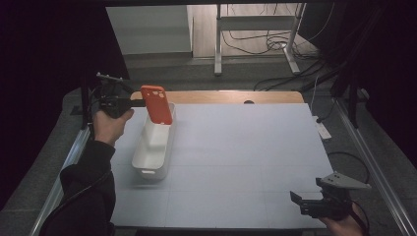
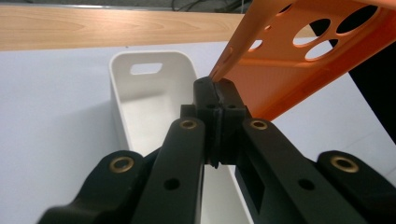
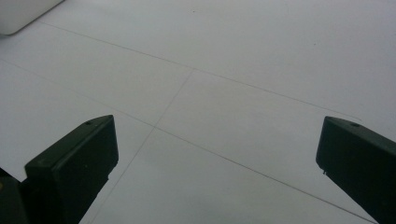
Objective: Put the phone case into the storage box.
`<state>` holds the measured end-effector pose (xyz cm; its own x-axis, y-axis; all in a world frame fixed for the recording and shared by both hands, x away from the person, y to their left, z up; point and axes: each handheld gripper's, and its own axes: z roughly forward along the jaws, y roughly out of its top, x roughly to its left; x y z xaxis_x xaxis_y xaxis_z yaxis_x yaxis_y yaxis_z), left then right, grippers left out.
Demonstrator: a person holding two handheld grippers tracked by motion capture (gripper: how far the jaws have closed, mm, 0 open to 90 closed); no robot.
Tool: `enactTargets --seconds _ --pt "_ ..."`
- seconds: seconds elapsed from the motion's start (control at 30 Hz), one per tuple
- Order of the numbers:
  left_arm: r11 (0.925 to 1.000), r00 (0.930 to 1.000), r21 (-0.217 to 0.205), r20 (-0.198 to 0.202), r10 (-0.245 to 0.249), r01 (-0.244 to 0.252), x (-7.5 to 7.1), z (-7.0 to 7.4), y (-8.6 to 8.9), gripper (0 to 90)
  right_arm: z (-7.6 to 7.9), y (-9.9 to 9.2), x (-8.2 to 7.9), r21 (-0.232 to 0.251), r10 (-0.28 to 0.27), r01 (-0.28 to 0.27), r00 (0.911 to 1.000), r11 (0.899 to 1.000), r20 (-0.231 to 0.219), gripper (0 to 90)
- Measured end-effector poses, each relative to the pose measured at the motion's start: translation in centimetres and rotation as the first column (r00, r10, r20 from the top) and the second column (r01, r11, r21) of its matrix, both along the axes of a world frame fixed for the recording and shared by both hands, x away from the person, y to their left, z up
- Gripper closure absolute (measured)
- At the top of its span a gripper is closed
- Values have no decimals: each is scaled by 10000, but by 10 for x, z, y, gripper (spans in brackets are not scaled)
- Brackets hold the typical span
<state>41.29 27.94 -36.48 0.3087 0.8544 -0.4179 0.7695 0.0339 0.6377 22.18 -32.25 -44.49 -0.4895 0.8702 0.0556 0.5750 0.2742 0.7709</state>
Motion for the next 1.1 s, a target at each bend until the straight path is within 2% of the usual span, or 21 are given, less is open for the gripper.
enactTargets --seconds 0.5,0.73,1.1 --pt "9982 9981 154 -210 585 -582 26 -14 1 894 0 1 0 -39 139 -139 9999 9999 -11 0" --pt "9963 9961 171 -244 845 -841 36 -22 2 894 0 2 0 -77 202 -203 9998 9998 -24 0" --pt "9937 9923 235 -553 1110 -1098 46 -38 6 894 0 2 0 -102 218 -218 9998 9997 -38 0"
